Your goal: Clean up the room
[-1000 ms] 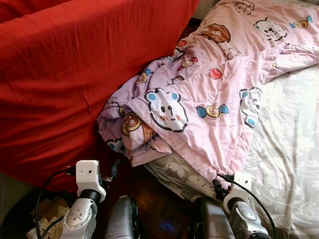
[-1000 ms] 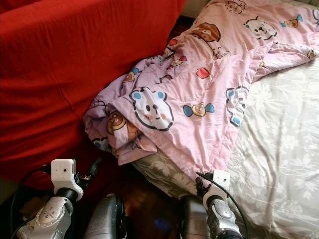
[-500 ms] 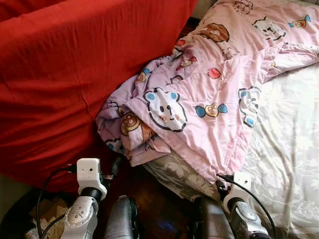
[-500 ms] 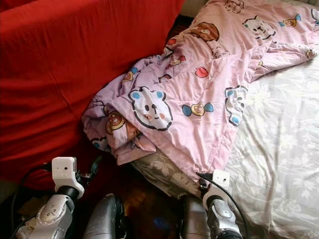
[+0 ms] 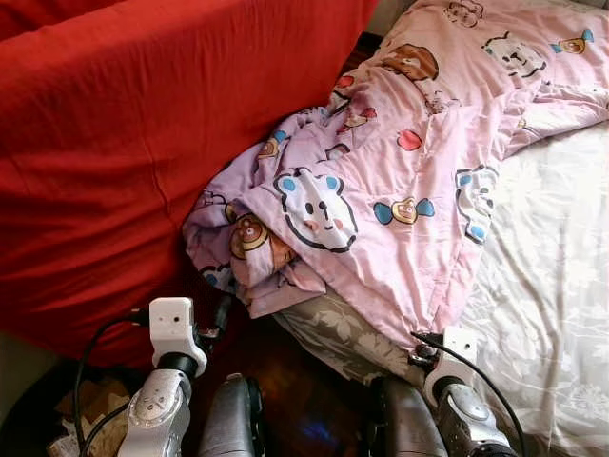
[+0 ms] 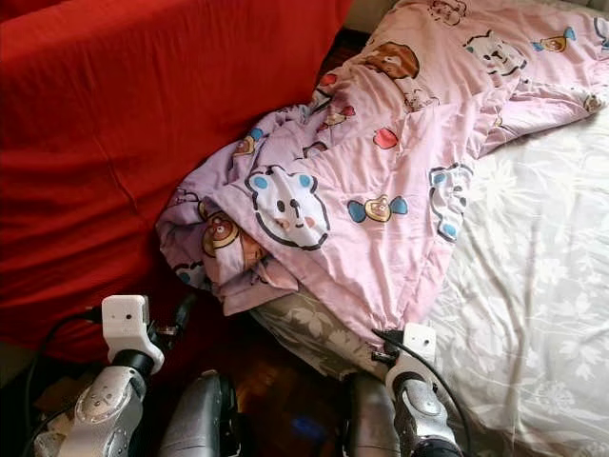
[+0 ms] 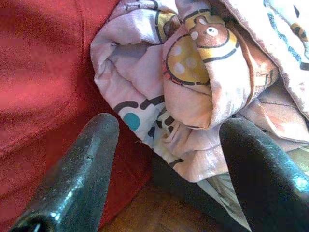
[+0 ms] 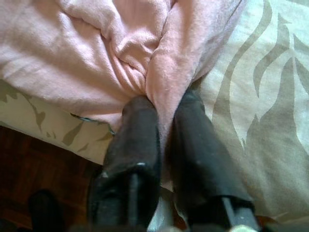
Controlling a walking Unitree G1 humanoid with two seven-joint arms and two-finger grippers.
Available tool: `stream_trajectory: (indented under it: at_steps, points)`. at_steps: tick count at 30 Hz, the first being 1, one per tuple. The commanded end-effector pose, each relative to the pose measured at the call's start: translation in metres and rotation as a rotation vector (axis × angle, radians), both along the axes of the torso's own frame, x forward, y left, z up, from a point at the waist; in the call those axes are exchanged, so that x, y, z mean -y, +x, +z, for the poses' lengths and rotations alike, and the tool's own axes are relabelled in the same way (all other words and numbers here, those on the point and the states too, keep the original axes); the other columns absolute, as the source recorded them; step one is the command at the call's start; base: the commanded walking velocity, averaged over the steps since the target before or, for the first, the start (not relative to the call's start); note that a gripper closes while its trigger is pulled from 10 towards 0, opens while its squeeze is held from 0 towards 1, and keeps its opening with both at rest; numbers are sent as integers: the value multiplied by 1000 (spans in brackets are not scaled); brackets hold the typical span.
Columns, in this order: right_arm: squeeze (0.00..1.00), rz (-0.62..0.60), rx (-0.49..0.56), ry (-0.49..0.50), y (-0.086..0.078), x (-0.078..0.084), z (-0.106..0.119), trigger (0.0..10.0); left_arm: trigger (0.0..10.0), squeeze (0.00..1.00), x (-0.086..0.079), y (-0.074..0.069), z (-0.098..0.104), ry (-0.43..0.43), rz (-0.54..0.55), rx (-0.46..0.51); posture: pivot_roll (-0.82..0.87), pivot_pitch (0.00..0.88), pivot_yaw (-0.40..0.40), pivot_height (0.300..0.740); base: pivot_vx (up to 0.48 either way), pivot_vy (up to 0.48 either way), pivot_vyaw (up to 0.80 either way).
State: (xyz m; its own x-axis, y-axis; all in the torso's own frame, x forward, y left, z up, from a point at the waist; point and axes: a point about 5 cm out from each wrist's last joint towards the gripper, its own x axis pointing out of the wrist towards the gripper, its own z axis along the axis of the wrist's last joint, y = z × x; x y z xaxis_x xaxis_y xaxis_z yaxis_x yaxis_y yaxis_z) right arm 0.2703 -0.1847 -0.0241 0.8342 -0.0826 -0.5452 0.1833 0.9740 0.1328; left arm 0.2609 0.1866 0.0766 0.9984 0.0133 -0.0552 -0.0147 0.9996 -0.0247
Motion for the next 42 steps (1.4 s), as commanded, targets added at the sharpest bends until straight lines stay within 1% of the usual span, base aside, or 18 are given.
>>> stream_trajectory:
  at_steps: [1, 5, 6, 8, 13, 14, 15, 20, 23, 27, 30, 31, 34, 36, 38, 40, 41, 42]
  points:
    - [0, 2, 2, 1, -2, -3, -2, 0, 10000, 0, -4, -4, -9, 26, 25, -31, 0, 226, 6, 620, 0, 0, 0]
    - [0, 5, 87, 11, 4, -6, 7, 0, 10000, 0, -6, -4, -11, 23, 46, -28, -9, 213, -1, 620, 0, 0, 0]
    - [0, 5, 87, 11, 4, -6, 7, 0, 10000, 0, -6, -4, -11, 23, 46, -28, -9, 213, -1, 620, 0, 0, 0]
    - [0, 17, 149, -2, 6, -9, 12, 0, 10000, 0, -8, -4, -11, 19, 66, -16, -20, 201, -8, 620, 0, 0, 0]
    - [0, 65, 235, -32, 6, -16, 19, 0, 10000, 0, -8, -3, -12, 7, 94, -8, -31, 190, -18, 620, 0, 0, 0]
    - [0, 75, 270, -31, 5, -17, 22, 1608, 10000, 0, -8, -2, -13, -1, 100, -7, -35, 187, -21, 620, 0, 0, 0]
    - [0, 75, 277, -32, 5, -17, 23, 10000, 10000, 0, -7, -2, -13, -2, 101, -6, -35, 186, -22, 620, 0, 0, 0]
    - [0, 47, 321, -40, 4, -11, 27, 10000, 10000, 0, -7, -3, -17, -10, 108, -5, -39, 179, -26, 620, 0, 0, 0]
    - [0, 40, 336, -51, 7, -7, 31, 10000, 10000, 0, -10, -4, -20, -15, 124, -12, -35, 175, -28, 640, 0, 0, 0]
    - [0, 45, 338, -56, 9, -8, 33, 10000, 10000, 0, -14, -5, -25, -29, 151, -25, -38, 173, -27, 660, 0, 0, 0]
    - [0, 46, 346, -57, 11, -8, 34, 10000, 10000, 0, -21, -11, -36, -46, 184, -64, -35, 170, -24, 685, 0, 0, 0]
    - [0, 46, 346, -57, 11, -8, 34, 10000, 10000, 0, -21, -11, -36, -46, 184, -64, -35, 170, -24, 685, 0, 0, 0]
    - [0, 37, 350, -63, 9, -8, 34, 10000, 10000, 0, -27, -18, -47, -65, 218, -103, -35, 167, -19, 715, 0, 0, 0]
    - [0, 37, 350, -64, 9, -7, 34, 10000, 10000, 0, -29, -21, -51, -74, 228, -119, -35, 165, -18, 725, 0, 0, 0]
    - [0, 36, 351, -64, 8, -7, 33, 10000, 10000, 0, -33, -27, -66, -113, 238, -184, -34, 164, -17, 740, 0, 0, 0]
    - [0, 36, 351, -65, 7, -7, 33, 10000, 10000, 0, -32, -28, -70, -127, 236, -199, -34, 164, -17, 740, 0, 0, 0]
    - [0, 34, 350, -65, 7, -7, 33, 10000, 10000, 0, -34, -35, -82, -138, 249, -251, -33, 159, -15, 740, 0, 0, 0]
    - [0, 32, 349, -68, 7, -6, 33, 10000, 10000, 0, -36, -39, -88, -142, 265, -282, -34, 158, -14, 740, 0, 0, 0]
